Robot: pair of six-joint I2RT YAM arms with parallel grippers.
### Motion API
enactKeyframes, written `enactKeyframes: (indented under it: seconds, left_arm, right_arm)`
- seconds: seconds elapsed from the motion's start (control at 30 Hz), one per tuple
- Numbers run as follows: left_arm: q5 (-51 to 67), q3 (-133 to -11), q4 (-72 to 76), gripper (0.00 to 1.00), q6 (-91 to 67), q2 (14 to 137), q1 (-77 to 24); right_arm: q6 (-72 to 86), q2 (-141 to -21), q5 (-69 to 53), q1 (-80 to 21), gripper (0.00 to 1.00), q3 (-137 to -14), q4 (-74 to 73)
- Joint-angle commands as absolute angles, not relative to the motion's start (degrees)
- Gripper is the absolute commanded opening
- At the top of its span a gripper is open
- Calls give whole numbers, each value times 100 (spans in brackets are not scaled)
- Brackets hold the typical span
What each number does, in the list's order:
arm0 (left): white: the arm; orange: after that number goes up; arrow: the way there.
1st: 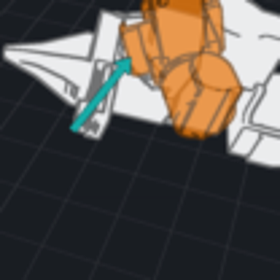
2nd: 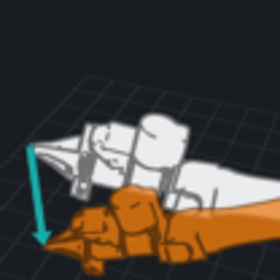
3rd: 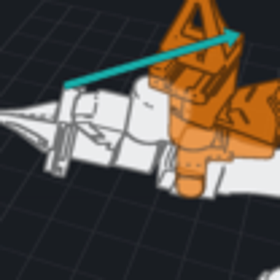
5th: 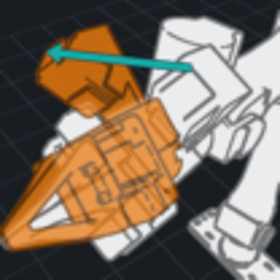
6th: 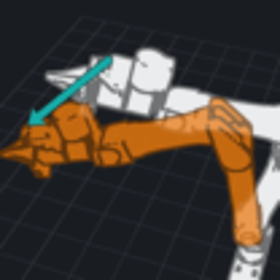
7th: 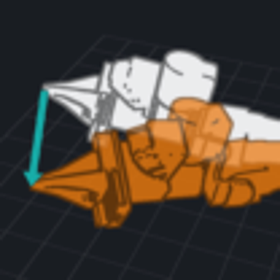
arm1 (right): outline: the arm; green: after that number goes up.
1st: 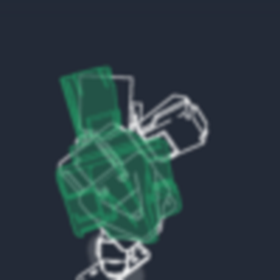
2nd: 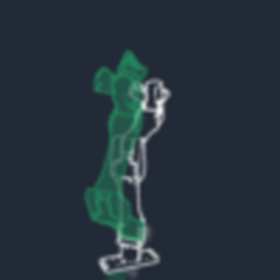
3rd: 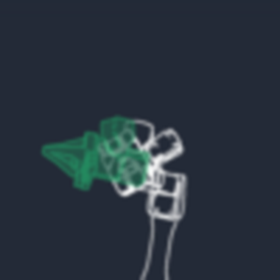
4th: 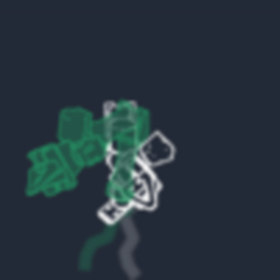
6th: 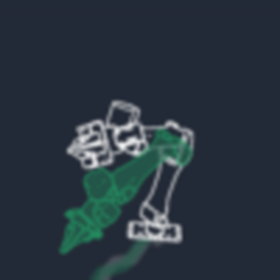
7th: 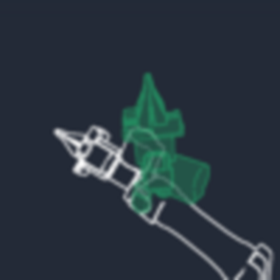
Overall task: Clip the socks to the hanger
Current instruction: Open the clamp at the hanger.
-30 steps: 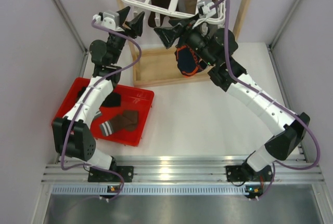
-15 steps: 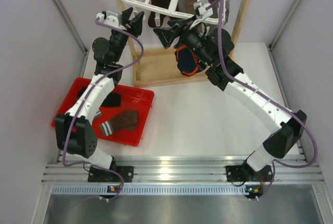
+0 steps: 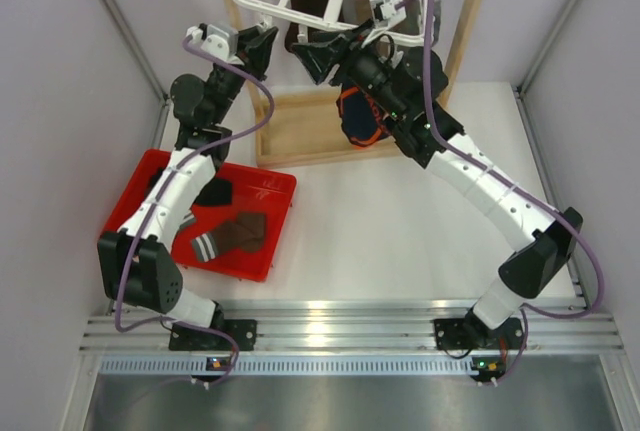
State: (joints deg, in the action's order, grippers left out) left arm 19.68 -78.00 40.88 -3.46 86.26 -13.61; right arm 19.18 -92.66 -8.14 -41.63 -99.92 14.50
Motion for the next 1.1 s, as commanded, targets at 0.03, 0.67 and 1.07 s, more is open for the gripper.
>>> enactKeyframes:
  seconds: [0.03, 0.67, 1.07]
  left_arm:
    - [2670, -7857, 3903, 8, -299, 8165, -1284]
    - [3708, -8315, 3173, 0, 395, 8086, -1230]
    - [3920, -8314, 3225, 0, 369, 8077, -1230]
  right_arm:
    - [2258, -9579, -1221, -4228, 51, -10687, 1855]
    - [3041, -10239, -1740, -4236, 66, -11461, 1643]
    - [2909, -10538, -1547, -4280, 61, -11742, 1582]
